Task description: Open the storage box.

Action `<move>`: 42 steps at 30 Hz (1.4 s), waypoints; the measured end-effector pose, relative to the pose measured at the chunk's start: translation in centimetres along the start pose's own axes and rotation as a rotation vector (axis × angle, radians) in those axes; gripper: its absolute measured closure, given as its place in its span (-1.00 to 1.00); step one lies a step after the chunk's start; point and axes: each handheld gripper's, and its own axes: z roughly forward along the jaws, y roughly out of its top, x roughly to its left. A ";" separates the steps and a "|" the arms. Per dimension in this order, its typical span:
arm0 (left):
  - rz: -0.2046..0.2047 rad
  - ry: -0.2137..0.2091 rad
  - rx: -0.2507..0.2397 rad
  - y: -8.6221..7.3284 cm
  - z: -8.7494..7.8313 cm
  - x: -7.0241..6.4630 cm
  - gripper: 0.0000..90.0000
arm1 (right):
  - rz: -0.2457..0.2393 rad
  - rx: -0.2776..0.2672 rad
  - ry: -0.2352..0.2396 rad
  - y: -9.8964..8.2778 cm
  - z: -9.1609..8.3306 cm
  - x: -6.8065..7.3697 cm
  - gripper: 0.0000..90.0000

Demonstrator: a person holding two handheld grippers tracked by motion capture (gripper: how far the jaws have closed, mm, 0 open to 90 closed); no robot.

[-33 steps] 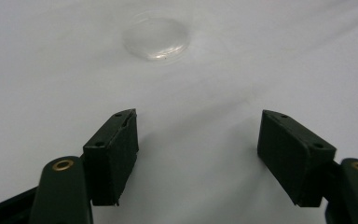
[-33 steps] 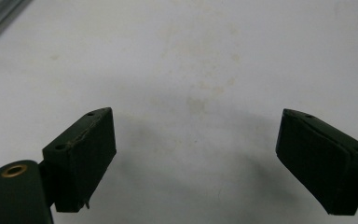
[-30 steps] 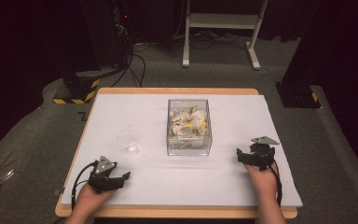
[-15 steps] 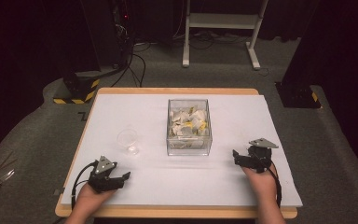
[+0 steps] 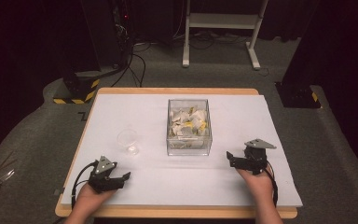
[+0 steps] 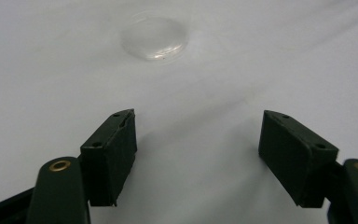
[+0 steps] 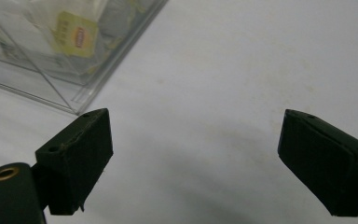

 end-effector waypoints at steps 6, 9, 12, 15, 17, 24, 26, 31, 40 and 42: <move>0.002 0.000 0.001 0.0 0.0 0.0 -0.39 | -0.034 -0.024 0.020 0.3 -0.4 1.5 -0.75; 0.002 -0.002 0.001 0.0 0.0 0.0 -0.39 | -0.055 -0.039 0.044 0.4 -0.5 2.2 -0.75; 0.002 -0.002 0.001 0.0 0.0 0.0 -0.40 | -0.072 -0.047 0.054 0.6 -0.6 3.0 -0.75; 0.003 -0.004 0.002 0.0 0.0 0.0 -0.40 | -0.076 -0.057 0.072 0.6 -0.7 3.6 -0.74; 0.002 -0.004 0.002 0.0 0.0 0.0 -0.40 | -0.083 -0.059 0.080 0.7 -0.7 4.0 -0.73; 0.002 -0.003 0.002 0.0 0.0 0.0 -0.40 | -0.095 -0.091 0.118 0.8 -0.9 5.4 -0.68; 0.002 -0.003 0.001 0.0 0.0 0.0 -0.40 | -0.095 -0.092 0.130 0.9 -0.9 5.9 -0.68; 0.002 -0.004 0.002 0.0 0.0 0.0 -0.40 | -0.098 -0.123 0.159 0.9 -1.1 7.0 -0.57; 0.002 -0.005 0.002 0.0 0.0 0.0 -0.40 | -0.108 -0.138 0.178 1.0 -1.3 7.9 -0.49; 0.002 -0.005 0.002 0.0 0.0 0.0 -0.40 | -0.110 -0.142 0.179 1.0 -1.4 8.0 -0.48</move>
